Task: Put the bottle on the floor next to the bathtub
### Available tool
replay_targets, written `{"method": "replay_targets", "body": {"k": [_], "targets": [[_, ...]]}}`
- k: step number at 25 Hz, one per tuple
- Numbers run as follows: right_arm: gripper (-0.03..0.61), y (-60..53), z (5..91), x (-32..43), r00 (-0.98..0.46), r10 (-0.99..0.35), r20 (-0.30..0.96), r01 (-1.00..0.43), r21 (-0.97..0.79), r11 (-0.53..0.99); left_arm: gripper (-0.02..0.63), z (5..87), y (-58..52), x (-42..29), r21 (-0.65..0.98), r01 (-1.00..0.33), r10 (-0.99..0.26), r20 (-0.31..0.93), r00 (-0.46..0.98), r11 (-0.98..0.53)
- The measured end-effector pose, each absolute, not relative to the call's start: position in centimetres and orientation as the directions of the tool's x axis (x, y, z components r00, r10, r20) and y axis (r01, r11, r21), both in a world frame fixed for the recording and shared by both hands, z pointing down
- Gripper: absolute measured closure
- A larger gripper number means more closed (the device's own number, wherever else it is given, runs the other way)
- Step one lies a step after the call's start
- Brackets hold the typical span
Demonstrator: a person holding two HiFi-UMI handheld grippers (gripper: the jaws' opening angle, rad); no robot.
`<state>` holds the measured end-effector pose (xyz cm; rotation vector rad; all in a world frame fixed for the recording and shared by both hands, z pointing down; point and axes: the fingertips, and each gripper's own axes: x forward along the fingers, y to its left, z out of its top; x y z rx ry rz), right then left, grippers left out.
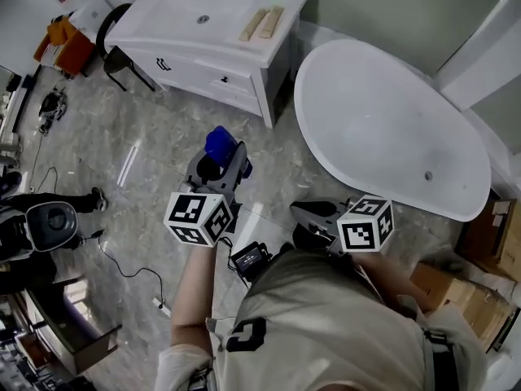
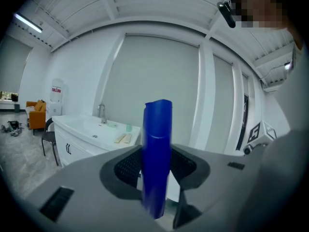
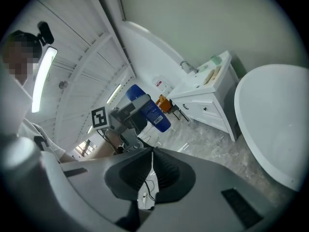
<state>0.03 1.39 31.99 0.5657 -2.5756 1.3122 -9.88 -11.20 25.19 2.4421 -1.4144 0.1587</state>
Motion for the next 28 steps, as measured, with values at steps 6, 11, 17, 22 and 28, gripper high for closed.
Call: {"method": "replay_targets", "body": {"k": [6,11,17,22,28], "targets": [[0.549,-4.4,32.7,3.2,-0.908,-0.235,0.348,-0.419,-0.711,0.565,0.408,27.1,-17.3,-6.9,0.27,-0.847,-0.799,0.292,0.525,-0.457],[0.549,-7.8,33.4,4.6,-0.918,-0.21,0.337,-0.395,-0.728,0.56,0.408,28.5,-20.8,-5.8,0.247,-0.862,-0.787,0.352,0.506,-0.443],[0.549,-10.0,33.0,4.0,-0.919,-0.214,0.332,-0.393,-0.725,0.565,0.41,30.5,-23.7,-6.0,0.215,-0.863,-0.753,0.422,0.505,-0.458],[0.549,-11.5,33.9,2.2,-0.894,-0.244,0.375,-0.447,-0.717,0.535,0.41,33.6,-25.8,-7.6,0.222,-0.842,-0.704,0.468,0.535,-0.492],[0.549,-14.5,35.2,-3.2,-0.826,-0.342,0.448,-0.562,-0.705,0.434,0.41,36.8,-29.8,-12.0,0.238,-0.786,-0.63,0.488,0.605,-0.571]]}}
